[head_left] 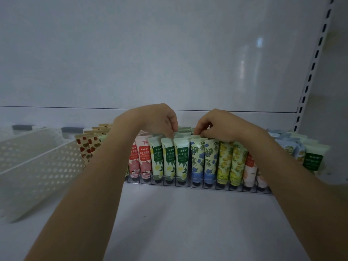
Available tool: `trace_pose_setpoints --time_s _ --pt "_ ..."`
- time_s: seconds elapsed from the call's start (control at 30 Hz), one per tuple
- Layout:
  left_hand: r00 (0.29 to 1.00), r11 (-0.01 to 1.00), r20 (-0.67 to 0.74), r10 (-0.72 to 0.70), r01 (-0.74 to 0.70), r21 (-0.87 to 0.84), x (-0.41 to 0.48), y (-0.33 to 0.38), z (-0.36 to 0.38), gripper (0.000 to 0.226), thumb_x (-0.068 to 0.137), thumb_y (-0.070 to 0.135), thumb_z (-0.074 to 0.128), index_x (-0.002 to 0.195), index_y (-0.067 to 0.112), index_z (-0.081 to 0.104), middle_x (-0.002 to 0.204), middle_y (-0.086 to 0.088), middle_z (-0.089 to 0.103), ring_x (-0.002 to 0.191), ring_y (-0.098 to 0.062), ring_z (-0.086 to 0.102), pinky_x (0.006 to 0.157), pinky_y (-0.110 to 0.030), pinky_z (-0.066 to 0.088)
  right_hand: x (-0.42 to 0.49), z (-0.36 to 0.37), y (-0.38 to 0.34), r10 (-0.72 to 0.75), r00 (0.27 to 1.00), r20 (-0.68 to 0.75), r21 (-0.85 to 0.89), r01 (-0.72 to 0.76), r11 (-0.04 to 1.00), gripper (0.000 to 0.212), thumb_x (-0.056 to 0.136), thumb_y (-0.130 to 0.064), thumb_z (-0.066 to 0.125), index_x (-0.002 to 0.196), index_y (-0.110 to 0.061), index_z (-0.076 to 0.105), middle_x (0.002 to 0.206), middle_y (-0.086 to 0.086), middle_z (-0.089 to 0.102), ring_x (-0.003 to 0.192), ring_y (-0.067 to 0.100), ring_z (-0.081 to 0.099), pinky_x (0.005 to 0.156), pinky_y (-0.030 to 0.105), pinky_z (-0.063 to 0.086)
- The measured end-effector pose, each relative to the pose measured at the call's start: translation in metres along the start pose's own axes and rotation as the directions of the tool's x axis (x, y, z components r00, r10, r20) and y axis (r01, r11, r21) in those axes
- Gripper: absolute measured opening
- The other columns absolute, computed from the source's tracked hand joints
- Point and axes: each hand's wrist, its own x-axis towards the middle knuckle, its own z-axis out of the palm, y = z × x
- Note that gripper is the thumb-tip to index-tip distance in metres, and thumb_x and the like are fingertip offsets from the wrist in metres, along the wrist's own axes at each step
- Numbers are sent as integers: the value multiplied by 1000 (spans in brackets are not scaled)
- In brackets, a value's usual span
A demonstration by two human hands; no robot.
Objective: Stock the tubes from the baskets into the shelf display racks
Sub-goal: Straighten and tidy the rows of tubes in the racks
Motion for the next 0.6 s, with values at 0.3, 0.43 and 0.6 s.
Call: trace_pose_setpoints --time_s 0.3,0.43,0.6 --pt "996 1000 -86 21 -19 24 3 -1 -2 9 85 20 63 83 25 56 83 10 59 67 0 52 58 -16 36 -5 -35 7 -22 976 -216 164 58 985 13 87 -17 63 89 -29 68 85 -19 59 70 -9 51 62 11 34" --pt "960 997 -268 78 -76 19 11 9 7 7 89 15 56 92 21 59 87 9 56 67 7 45 57 -8 30 1 -41 9 28 998 -60 67 -24 997 8 84 -19 66 88 -26 68 89 -11 62 83 4 56 72 20 39" --pt "970 998 -240 46 -37 41 23 19 8 14 87 9 56 93 20 63 91 6 59 71 -2 51 63 -12 36 6 -29 11 73 997 -2 40 -73 997 6 82 -21 68 85 -26 69 82 -12 62 80 6 56 76 24 39"
